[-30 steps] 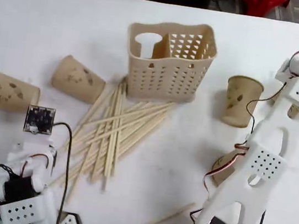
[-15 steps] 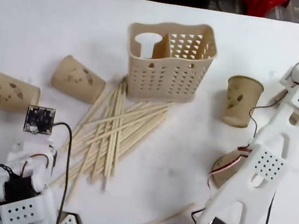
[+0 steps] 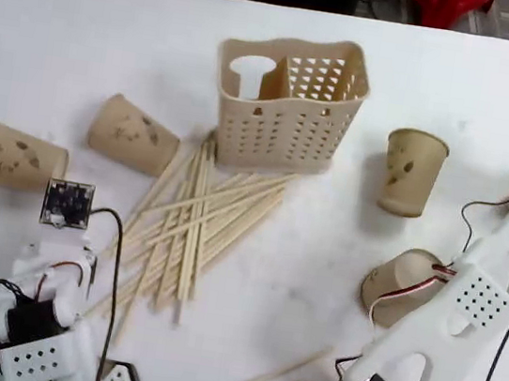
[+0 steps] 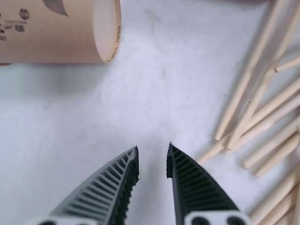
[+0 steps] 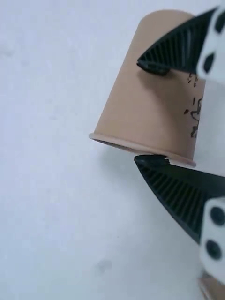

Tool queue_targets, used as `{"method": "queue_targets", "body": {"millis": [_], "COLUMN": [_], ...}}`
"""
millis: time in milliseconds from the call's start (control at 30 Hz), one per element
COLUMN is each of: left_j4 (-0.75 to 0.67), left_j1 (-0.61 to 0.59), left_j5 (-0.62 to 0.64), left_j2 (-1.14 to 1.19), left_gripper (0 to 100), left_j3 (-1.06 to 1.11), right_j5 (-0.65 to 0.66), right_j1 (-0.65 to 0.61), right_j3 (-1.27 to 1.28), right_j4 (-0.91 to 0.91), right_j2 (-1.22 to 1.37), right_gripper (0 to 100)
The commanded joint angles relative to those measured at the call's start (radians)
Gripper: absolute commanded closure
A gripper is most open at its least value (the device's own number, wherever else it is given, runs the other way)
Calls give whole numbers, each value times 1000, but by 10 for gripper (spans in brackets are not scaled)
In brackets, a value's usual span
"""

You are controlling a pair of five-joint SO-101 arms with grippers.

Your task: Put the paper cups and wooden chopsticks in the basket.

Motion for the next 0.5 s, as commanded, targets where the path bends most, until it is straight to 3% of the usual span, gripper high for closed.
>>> {"method": "queue_targets", "body": {"millis": [0,300,467], "left_j4": [5,5,6], "left_j1": [-1,-1,-1], "left_j5": [-12,-12,-12], "left_j2": [4,4,4], "left_gripper": [884,884,884], "left_j3": [0,0,0], "right_j5": [104,276,281], "right_j1": [67,133,186], "right_j3": [-5,0,2], "right_j4": [99,306,308], "right_j2": [-7,-8,-5], "right_gripper": [728,734,892]}}
